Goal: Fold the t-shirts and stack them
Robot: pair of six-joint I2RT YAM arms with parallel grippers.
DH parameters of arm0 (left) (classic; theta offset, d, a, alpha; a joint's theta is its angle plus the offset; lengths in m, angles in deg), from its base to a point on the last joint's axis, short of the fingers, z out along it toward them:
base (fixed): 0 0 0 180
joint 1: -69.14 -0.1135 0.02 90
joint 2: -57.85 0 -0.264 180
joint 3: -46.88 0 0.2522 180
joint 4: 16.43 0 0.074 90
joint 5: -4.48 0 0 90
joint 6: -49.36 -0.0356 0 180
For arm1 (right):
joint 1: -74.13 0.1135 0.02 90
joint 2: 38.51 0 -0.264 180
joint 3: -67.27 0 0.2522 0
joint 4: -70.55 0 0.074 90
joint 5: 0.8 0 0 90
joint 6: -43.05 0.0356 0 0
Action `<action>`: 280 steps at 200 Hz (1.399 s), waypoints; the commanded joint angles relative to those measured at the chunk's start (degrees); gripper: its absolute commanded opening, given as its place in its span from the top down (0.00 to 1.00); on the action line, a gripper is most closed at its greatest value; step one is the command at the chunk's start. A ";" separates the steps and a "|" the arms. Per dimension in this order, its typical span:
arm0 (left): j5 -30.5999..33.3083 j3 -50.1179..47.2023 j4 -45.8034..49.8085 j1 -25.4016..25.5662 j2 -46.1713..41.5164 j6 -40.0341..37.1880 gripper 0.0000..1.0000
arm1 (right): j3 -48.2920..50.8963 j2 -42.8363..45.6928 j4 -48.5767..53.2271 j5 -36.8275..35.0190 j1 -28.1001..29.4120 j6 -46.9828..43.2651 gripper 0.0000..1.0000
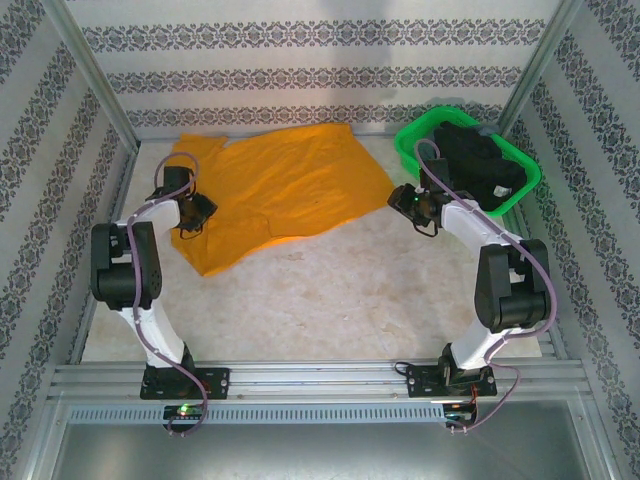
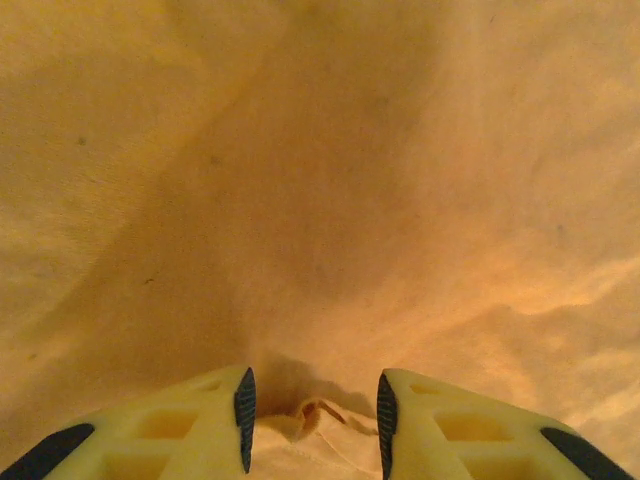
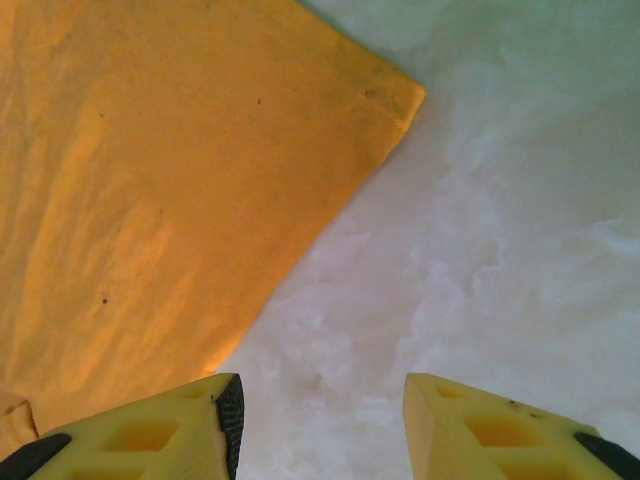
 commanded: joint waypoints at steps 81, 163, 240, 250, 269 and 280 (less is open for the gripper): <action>3.26 3.01 4.52 3.48 1.57 -7.62 0.79 | -4.64 -4.36 0.18 -0.14 -0.49 -0.07 0.53; 8.50 3.79 11.12 4.83 -0.65 -12.91 0.52 | -5.40 -4.89 0.52 -0.71 -0.58 0.18 0.54; 10.52 5.19 11.64 5.72 1.36 -20.64 0.62 | -4.28 -3.90 0.75 -0.14 -0.57 -0.17 0.54; 10.31 5.69 11.93 5.71 2.03 -20.95 0.63 | -4.19 -3.81 0.92 -0.15 -0.57 -0.25 0.54; 10.75 6.26 12.19 5.69 2.46 -21.08 0.66 | -4.17 -3.64 1.01 -0.30 -0.57 -0.33 0.54; 10.89 6.26 11.79 5.71 2.38 -21.03 0.69 | -4.26 -3.55 1.04 -0.25 -0.56 -0.41 0.54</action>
